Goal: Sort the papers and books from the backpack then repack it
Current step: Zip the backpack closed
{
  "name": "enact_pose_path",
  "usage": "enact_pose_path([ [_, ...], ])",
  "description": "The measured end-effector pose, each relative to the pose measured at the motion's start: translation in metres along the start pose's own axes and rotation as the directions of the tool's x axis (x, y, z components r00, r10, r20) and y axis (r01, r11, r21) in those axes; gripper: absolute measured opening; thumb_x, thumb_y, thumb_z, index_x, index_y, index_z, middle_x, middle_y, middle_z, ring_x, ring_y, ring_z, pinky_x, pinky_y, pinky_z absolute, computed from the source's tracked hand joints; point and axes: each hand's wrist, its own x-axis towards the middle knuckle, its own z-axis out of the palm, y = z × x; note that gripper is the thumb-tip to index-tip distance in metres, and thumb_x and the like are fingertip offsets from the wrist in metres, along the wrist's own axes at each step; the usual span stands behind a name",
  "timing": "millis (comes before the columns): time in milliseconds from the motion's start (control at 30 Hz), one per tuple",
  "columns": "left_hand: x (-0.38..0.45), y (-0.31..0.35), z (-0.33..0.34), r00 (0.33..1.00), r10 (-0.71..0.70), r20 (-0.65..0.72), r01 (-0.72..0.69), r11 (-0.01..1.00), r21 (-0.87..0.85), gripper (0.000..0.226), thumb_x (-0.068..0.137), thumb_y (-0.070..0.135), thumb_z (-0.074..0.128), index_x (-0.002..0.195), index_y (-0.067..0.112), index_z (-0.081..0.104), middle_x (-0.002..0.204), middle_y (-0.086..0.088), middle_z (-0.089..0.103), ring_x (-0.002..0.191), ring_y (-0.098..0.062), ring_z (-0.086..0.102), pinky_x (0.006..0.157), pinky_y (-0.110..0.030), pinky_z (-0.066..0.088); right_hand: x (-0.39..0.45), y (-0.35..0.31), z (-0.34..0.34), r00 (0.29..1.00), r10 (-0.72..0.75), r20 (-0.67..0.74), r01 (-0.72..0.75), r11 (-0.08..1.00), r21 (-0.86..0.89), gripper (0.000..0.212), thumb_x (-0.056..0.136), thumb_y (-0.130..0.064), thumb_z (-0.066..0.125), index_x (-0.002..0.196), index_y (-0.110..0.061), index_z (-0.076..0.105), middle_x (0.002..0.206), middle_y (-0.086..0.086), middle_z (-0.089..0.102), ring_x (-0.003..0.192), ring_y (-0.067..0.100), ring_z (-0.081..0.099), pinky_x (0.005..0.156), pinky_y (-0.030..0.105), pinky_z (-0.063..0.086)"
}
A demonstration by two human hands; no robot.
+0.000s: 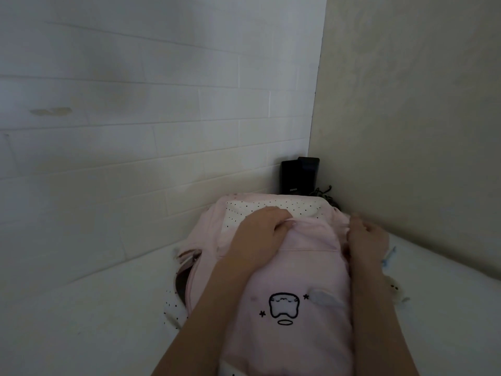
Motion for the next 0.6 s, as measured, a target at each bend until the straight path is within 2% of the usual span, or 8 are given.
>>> enact_pose_path([
  [67, 0.0, -0.001, 0.002, 1.0, 0.014, 0.014, -0.014, 0.999, 0.041, 0.022, 0.094, 0.027, 0.047, 0.076, 0.017, 0.055, 0.073, 0.01, 0.046, 0.077, -0.011, 0.044, 0.073, -0.026, 0.035, -0.004, 0.011, 0.001, 0.999, -0.045, 0.029, 0.049, 0.989, -0.137, 0.048, 0.09, -0.019, 0.052, 0.046, -0.008, 0.035, 0.045, 0.007, 0.03, 0.049, 0.022, 0.028, 0.052, 0.031, 0.026],
  [200, -0.001, -0.003, 0.008, 1.0, 0.007, -0.012, -0.006, 0.998, 0.066, 0.026, 0.091, 0.033, 0.043, 0.078, 0.015, 0.057, 0.074, 0.006, 0.052, 0.078, -0.014, 0.047, 0.074, -0.029, 0.038, -0.01, 0.014, 0.002, 0.997, -0.056, 0.056, 0.067, 0.969, -0.236, 0.052, 0.092, -0.012, 0.049, 0.041, -0.012, 0.035, 0.042, 0.004, 0.033, 0.045, 0.017, 0.029, 0.048, 0.028, 0.023],
  [267, -0.009, -0.005, 0.015, 0.995, -0.036, -0.09, 0.037, 0.999, 0.004, 0.03, 0.09, 0.037, 0.042, 0.082, 0.015, 0.061, 0.077, 0.003, 0.058, 0.078, -0.015, 0.051, 0.075, -0.029, 0.04, -0.015, 0.013, 0.001, 0.994, -0.097, 0.05, 0.106, 0.964, -0.245, 0.054, 0.094, -0.013, 0.047, 0.041, -0.013, 0.033, 0.042, 0.003, 0.034, 0.045, 0.016, 0.03, 0.048, 0.027, 0.022],
  [333, -0.017, -0.008, 0.021, 0.976, -0.106, -0.19, 0.093, 0.993, -0.078, 0.034, 0.091, 0.043, 0.04, 0.084, 0.018, 0.062, 0.076, 0.004, 0.058, 0.075, -0.013, 0.052, 0.073, -0.029, 0.041, -0.021, 0.017, -0.004, 0.982, -0.152, 0.107, 0.179, 0.934, -0.31, 0.051, 0.096, -0.013, 0.045, 0.046, -0.011, 0.035, 0.048, 0.007, 0.039, 0.051, 0.02, 0.037, 0.048, 0.024, 0.021],
  [400, -0.019, -0.007, 0.022, 0.962, -0.137, -0.235, 0.119, 0.989, -0.087, 0.041, 0.089, 0.049, 0.035, 0.09, 0.019, 0.064, 0.08, 0.007, 0.06, 0.076, -0.012, 0.053, 0.074, -0.027, 0.041, -0.029, 0.019, -0.013, 0.964, -0.183, 0.192, 0.244, 0.895, -0.373, 0.032, 0.097, -0.014, 0.043, 0.065, -0.006, 0.046, 0.065, 0.01, 0.047, 0.067, 0.024, 0.047, 0.053, 0.027, 0.027],
  [467, -0.022, -0.006, 0.021, 0.961, -0.166, -0.222, 0.153, 0.986, -0.073, 0.046, 0.089, 0.049, 0.031, 0.099, 0.018, 0.063, 0.09, 0.005, 0.063, 0.084, -0.013, 0.056, 0.081, -0.031, 0.044, -0.044, 0.016, -0.024, 0.946, -0.223, 0.237, 0.306, 0.859, -0.412, 0.012, 0.097, -0.014, 0.042, 0.093, -0.005, 0.049, 0.084, 0.012, 0.052, 0.081, 0.03, 0.054, 0.065, 0.032, 0.039],
  [533, -0.034, -0.002, 0.019, 0.961, -0.196, -0.196, 0.199, 0.98, -0.005, 0.049, 0.092, 0.047, 0.026, 0.115, 0.017, 0.057, 0.112, 0.0, 0.062, 0.104, -0.019, 0.056, 0.095, -0.038, 0.042, -0.06, 0.014, -0.034, 0.911, -0.311, 0.272, 0.407, 0.789, -0.461, 0.018, 0.097, -0.016, 0.041, 0.11, -0.006, 0.048, 0.096, 0.014, 0.052, 0.09, 0.035, 0.056, 0.072, 0.039, 0.043],
  [600, -0.052, -0.005, 0.017, 0.951, -0.268, -0.156, 0.293, 0.941, 0.169, 0.048, 0.097, 0.044, 0.024, 0.133, 0.019, 0.043, 0.138, -0.004, 0.048, 0.129, -0.024, 0.042, 0.108, -0.045, 0.032, -0.07, 0.016, -0.046, 0.895, -0.291, 0.339, 0.441, 0.698, -0.565, 0.021, 0.098, -0.024, 0.036, 0.111, -0.012, 0.049, 0.104, 0.013, 0.055, 0.096, 0.034, 0.056, 0.079, 0.042, 0.043],
])
